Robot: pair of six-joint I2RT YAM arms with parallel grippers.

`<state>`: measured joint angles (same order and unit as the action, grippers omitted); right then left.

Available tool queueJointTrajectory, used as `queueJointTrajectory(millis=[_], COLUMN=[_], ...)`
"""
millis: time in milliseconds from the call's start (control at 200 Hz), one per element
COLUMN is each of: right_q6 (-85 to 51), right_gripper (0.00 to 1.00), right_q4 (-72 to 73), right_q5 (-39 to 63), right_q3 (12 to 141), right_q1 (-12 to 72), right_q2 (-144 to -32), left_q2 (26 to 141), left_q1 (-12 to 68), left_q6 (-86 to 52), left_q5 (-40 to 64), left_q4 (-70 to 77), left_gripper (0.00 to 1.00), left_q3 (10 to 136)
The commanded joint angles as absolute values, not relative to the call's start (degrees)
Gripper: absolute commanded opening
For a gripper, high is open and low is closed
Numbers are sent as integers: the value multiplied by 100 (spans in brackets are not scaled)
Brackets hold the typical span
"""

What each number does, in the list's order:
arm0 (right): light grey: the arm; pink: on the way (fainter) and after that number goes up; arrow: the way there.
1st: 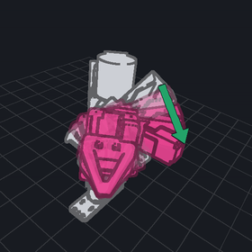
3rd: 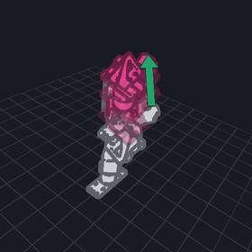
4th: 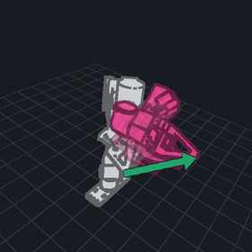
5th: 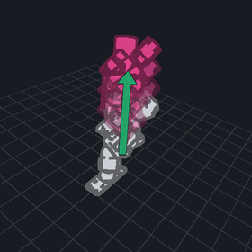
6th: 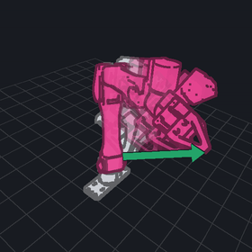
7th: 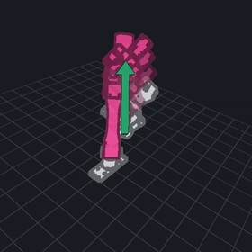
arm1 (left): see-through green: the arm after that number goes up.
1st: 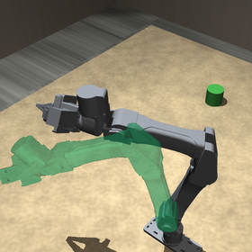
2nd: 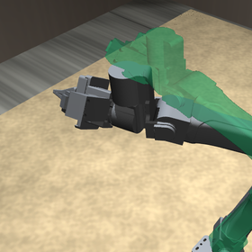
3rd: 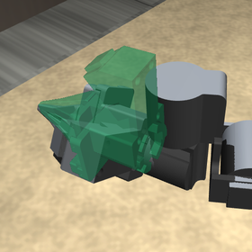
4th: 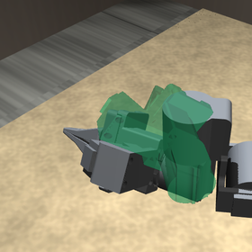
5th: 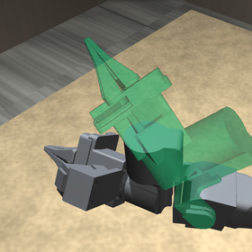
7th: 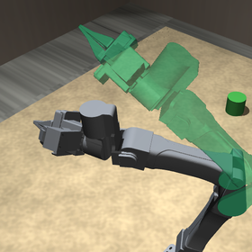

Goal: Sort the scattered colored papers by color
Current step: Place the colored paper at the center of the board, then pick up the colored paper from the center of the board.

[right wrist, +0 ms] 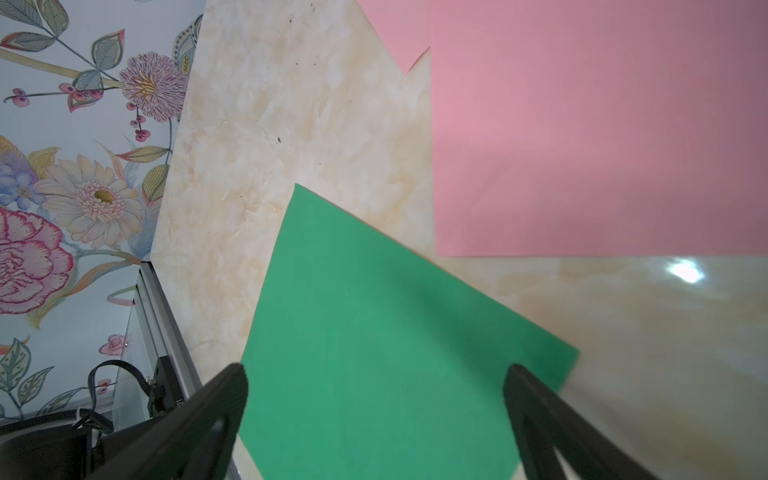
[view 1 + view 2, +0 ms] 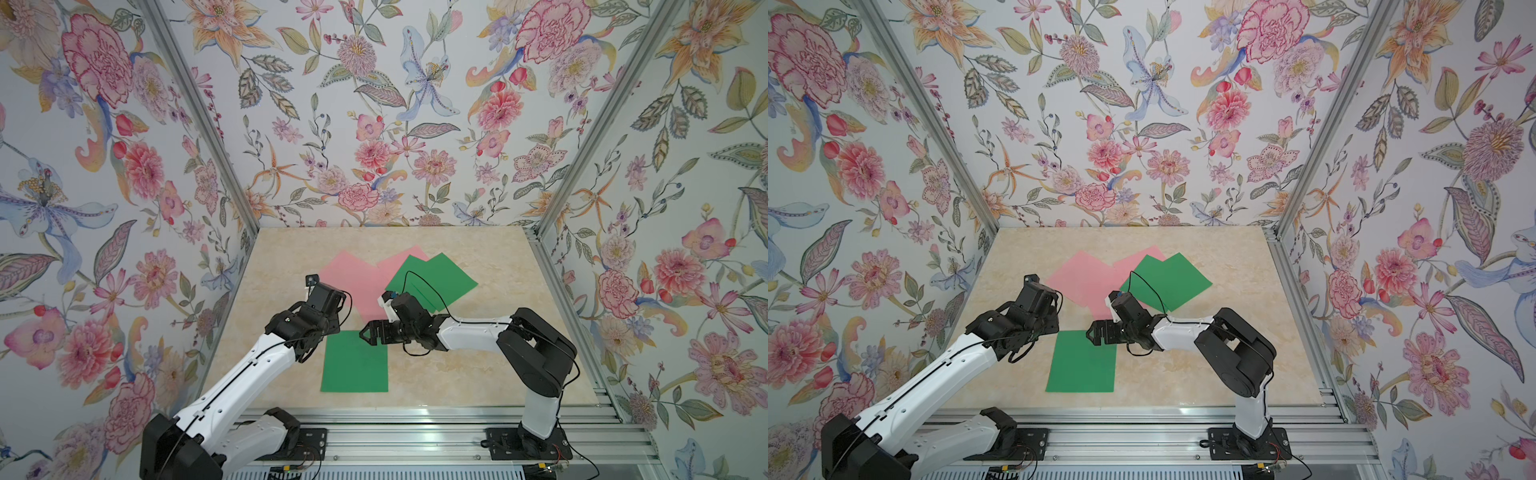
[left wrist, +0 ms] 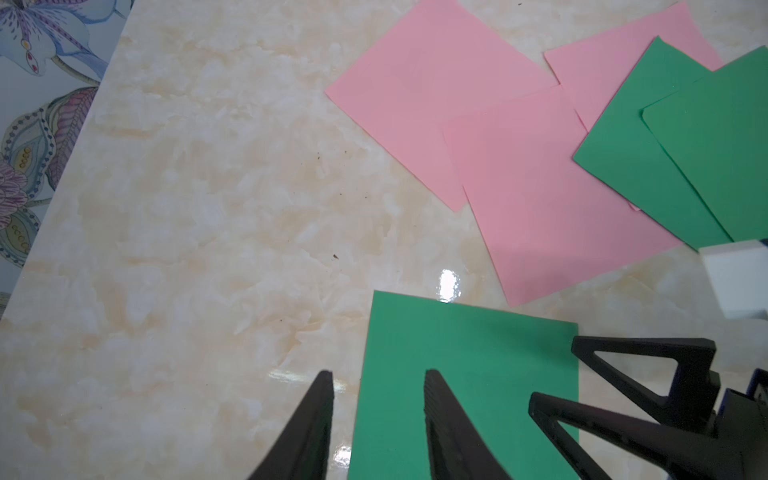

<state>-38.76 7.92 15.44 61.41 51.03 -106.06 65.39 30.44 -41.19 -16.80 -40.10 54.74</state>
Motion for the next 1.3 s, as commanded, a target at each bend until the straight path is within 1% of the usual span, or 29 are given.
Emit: queueJointTrajectory(millis=[0,105,205,220,350,455,590,695,865,950,1295], right_q6=[-3368,-3089,-2778,-2722,-2398,-2219,-2234,-2359,-2470,-2472,-2349], right_gripper=[100,100,100,100,100,100,100,100,100,100,100], right_q4=[99,-130,-262,-255,45,295,576,793,876,850,565], right_q5=[1237,1272,1117,1089,1130,1485,1677,1832,1967,1887,1578], right_q3=[6778,6958,6811,6741,6223,5989,5858,5858,6072,6148,6499], right_q1=[4836,4328,3770,3515,2519,1787,1236,1026,1020,1020,991], right_q2=[-9976,-9723,-9517,-9475,-9333,-9498,-9820,-10119,-10537,-10698,-11163], left_q2=[7051,7599,8232,8328,9041,9596,10384,11073,11957,12245,13040], left_q1=[3042,3006,2979,2979,2986,2988,3005,3086,3110,3174,3261], left_q6=[-3592,-3474,-3497,-3506,-3686,-3895,-4174,-4010,-4170,-4203,-4480], left_q5=[-1323,-494,127,230,1047,1277,1507,1339,1358,1315,1322], left_q4=[-3362,-2385,-1626,-1535,-785,-403,150,158,158,158,132], left_gripper=[39,39,39,39,39,37,37,36,35,33,33], left_q3=[5806,5810,5891,5922,6131,6383,6821,7448,8242,8518,9246])
